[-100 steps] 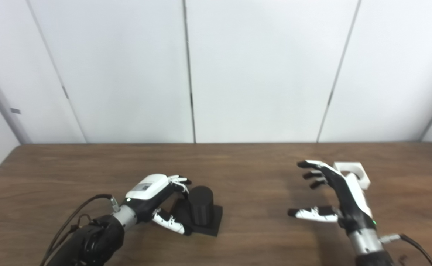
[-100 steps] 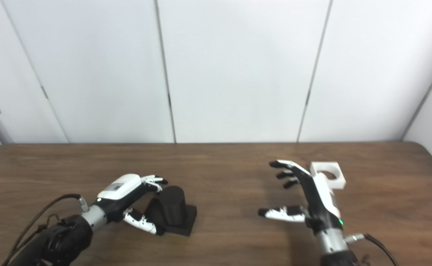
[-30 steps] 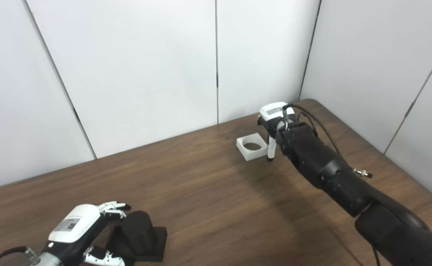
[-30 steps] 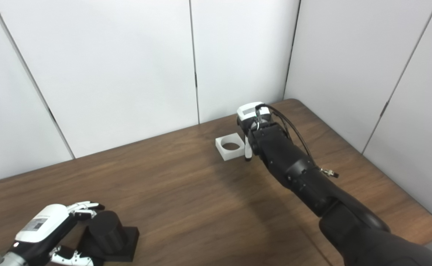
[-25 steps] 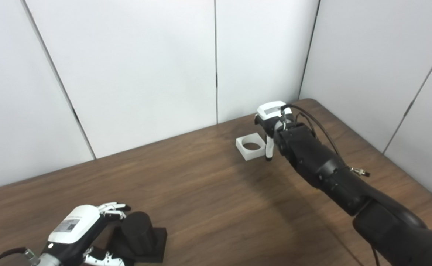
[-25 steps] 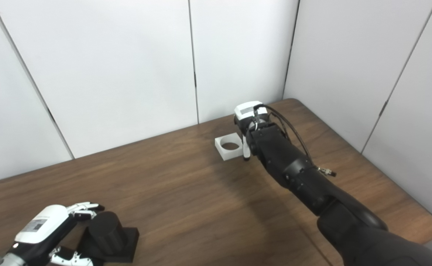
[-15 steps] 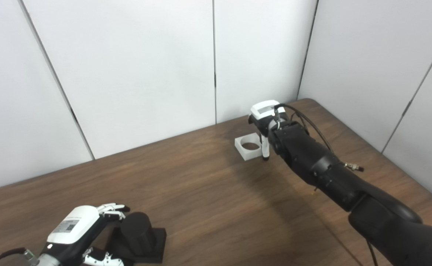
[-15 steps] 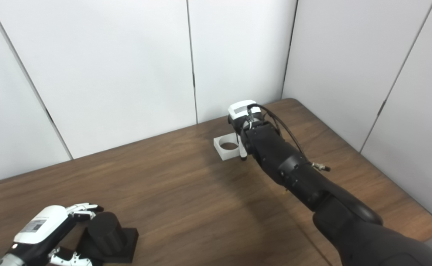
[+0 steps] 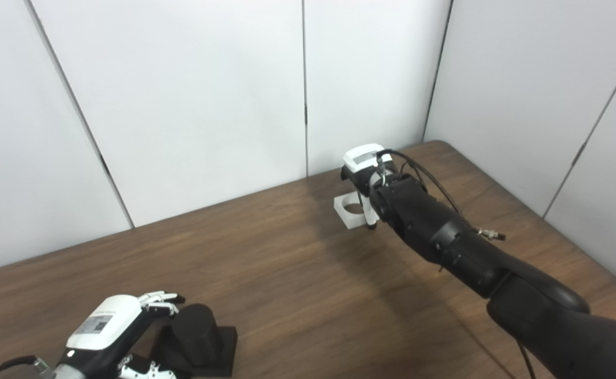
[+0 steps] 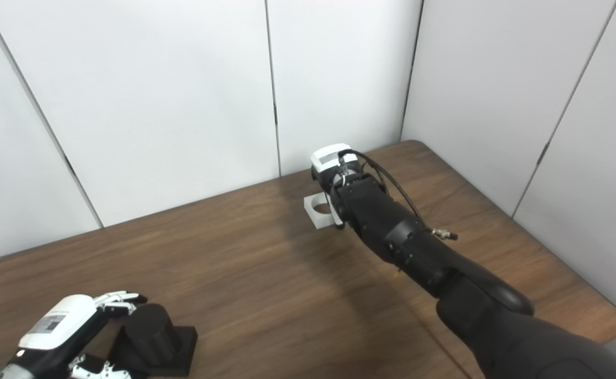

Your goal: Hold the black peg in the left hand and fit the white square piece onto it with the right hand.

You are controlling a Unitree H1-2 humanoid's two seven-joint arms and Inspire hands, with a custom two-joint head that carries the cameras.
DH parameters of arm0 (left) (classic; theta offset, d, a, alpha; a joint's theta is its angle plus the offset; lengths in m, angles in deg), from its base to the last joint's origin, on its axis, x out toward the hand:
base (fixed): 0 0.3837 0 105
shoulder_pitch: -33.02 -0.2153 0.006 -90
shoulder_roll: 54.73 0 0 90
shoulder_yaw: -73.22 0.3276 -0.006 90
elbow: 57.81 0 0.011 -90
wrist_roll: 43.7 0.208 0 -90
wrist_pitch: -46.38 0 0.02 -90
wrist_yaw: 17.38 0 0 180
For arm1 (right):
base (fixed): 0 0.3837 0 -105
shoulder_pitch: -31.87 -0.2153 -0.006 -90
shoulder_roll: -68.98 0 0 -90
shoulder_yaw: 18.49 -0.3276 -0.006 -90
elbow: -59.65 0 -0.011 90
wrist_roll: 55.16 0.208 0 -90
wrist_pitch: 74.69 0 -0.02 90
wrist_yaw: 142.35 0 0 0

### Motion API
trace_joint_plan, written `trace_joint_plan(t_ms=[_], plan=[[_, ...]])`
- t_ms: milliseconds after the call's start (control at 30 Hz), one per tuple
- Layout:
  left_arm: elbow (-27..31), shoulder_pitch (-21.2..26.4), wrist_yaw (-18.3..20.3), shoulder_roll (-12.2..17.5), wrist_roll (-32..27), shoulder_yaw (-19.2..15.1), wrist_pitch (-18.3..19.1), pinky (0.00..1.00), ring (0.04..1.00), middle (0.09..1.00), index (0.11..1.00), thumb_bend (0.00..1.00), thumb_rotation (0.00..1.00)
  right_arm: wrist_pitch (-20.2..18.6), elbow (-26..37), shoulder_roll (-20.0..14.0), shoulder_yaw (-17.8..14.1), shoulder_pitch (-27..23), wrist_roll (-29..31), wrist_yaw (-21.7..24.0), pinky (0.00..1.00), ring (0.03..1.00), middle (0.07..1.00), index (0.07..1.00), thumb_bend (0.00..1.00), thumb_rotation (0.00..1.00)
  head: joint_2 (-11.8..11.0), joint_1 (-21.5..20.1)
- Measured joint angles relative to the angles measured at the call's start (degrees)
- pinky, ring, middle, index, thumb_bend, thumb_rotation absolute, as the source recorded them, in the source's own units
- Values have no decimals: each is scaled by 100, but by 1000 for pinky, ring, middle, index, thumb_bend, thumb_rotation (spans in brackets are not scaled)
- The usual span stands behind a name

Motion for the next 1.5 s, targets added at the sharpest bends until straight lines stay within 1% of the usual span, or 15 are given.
trace_joint_plan(t_ms=[100, 200, 300, 433, 467, 500, 533, 633, 800, 900, 1067, 1233, 1333, 1433, 1500], plan=[[0, -4, 0, 0, 0, -4, 0, 797, 884, 852, 491, 521, 50, 15, 0, -7, 40, -9, 0, -9, 684, 830, 851, 745, 846, 151, 18, -26], [0, -7, 4, 0, -3, -8, 0, 798, 884, 853, 491, 521, 50, 69, -34, -17, 42, -13, 20, -68, 683, 808, 819, 668, 833, 153, 44, -9], [11, -17, 30, 0, -18, -18, 20, 811, 889, 856, 491, 521, 50, 198, -103, -21, 4, -14, 92, -184, 688, 801, 814, 626, 805, 160, 70, 0], [27, -27, 46, 0, -26, -23, 46, 803, 885, 854, 491, 521, 50, 216, -135, -27, -17, -19, 167, -198, 686, 797, 810, 597, 799, 151, 88, 0], [28, -28, 46, 0, -27, -24, 46, 802, 886, 854, 491, 521, 50, 218, -146, -27, -16, -25, 180, -198, 686, 798, 810, 573, 744, 150, 97, 0], [29, -29, 46, 0, -27, -25, 44, 802, 886, 854, 491, 521, 50, 219, -155, -28, -12, -31, 186, -197, 685, 799, 808, 533, 636, 146, 114, 0], [29, -29, 46, 0, -28, -27, 42, 802, 887, 854, 491, 521, 50, 225, -167, -27, -4, -40, 191, -198, 685, 799, 804, 512, 581, 144, 114, 9], [29, -31, 47, 0, -29, -29, 39, 806, 889, 856, 491, 521, 50, 264, -221, -34, 29, -78, 216, -189, 687, 805, 804, 491, 529, 144, 132, 0], [33, -32, 81, 0, -57, -35, 41, 814, 892, 858, 491, 521, 50, 338, -312, -73, 162, -167, 223, -65, 678, 802, 798, 492, 524, 151, 167, 26], [47, -33, 109, 0, -64, -40, 43, 813, 893, 859, 491, 521, 50, 333, -312, -94, 232, -208, 209, 55, 700, 811, 798, 493, 523, 151, 184, 35], [105, -46, 147, 1, -59, -40, 66, 806, 891, 858, 491, 522, 51, 327, -311, -102, 246, -246, 214, 222, 688, 795, 782, 493, 524, 151, 202, 44], [107, -48, 149, 0, -55, -39, 66, 809, 890, 858, 491, 522, 51, 327, -310, -110, 232, -248, 269, 268, 684, 767, 734, 493, 522, 150, 237, 61], [107, -48, 149, 0, -55, -39, 65, 810, 890, 857, 491, 522, 51, 318, -303, -114, 197, -248, 325, 322, 707, 780, 742, 491, 522, 146, 237, 62], [106, -48, 149, 0, -55, -38, 62, 813, 893, 860, 491, 522, 51, 314, -303, -111, 93, -241, 501, 358, 713, 787, 745, 490, 523, 145, 264, 88], [106, -48, 149, 0, -56, -38, 61, 813, 893, 860, 492, 522, 52, 326, -288, -110, 7, -215, 638, 355, 707, 775, 728, 487, 523, 142, 264, 88]])
